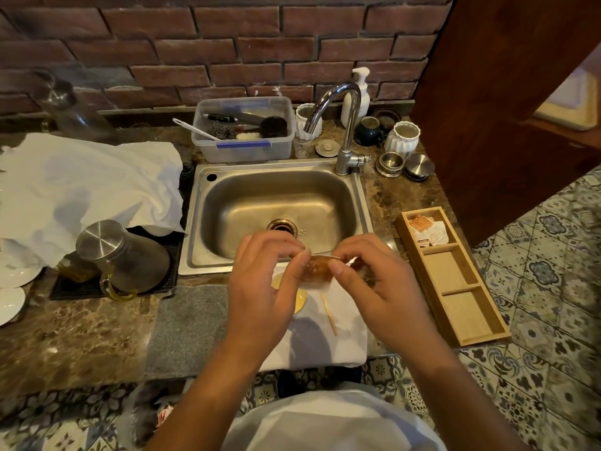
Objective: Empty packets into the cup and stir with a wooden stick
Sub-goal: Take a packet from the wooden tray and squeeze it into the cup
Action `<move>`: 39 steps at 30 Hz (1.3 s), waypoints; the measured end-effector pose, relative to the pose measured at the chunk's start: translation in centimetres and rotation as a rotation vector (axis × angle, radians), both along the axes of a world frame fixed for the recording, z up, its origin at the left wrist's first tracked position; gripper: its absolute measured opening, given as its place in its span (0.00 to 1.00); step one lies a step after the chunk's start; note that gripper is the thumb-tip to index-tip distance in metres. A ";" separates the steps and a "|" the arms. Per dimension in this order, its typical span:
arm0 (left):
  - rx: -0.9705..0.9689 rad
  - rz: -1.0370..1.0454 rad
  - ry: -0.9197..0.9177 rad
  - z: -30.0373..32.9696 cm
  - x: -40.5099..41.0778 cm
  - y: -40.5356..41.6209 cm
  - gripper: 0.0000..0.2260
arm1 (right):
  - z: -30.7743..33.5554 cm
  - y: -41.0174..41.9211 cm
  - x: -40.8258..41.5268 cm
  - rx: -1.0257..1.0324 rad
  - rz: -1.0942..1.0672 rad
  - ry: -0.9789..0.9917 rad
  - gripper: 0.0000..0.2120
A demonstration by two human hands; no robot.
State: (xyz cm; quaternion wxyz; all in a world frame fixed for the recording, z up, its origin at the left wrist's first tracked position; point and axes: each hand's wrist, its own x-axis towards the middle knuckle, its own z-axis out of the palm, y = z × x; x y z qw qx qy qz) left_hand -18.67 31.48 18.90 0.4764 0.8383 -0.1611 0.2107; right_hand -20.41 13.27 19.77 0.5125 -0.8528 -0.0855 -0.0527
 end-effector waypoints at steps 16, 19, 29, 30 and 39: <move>-0.247 -0.141 0.304 -0.5 0.7 -0.3 0.08 | -0.4 -0.5 -0.3 0.227 0.031 0.099 0.06; -0.255 -0.151 0.302 -0.7 0.7 -0.6 0.08 | -0.2 -0.6 -0.1 0.214 0.010 0.076 0.04; -0.213 -0.131 0.250 -0.8 0.8 -1.0 0.05 | 0.0 -0.8 0.1 0.032 -0.015 -0.031 0.03; -0.207 -0.134 0.252 -0.8 0.8 -1.1 0.06 | 0.0 -0.9 0.1 0.045 0.000 -0.010 0.02; -0.539 -0.227 0.575 -0.6 0.7 -1.8 0.05 | 0.5 -0.8 -0.2 -0.006 -0.012 0.006 0.03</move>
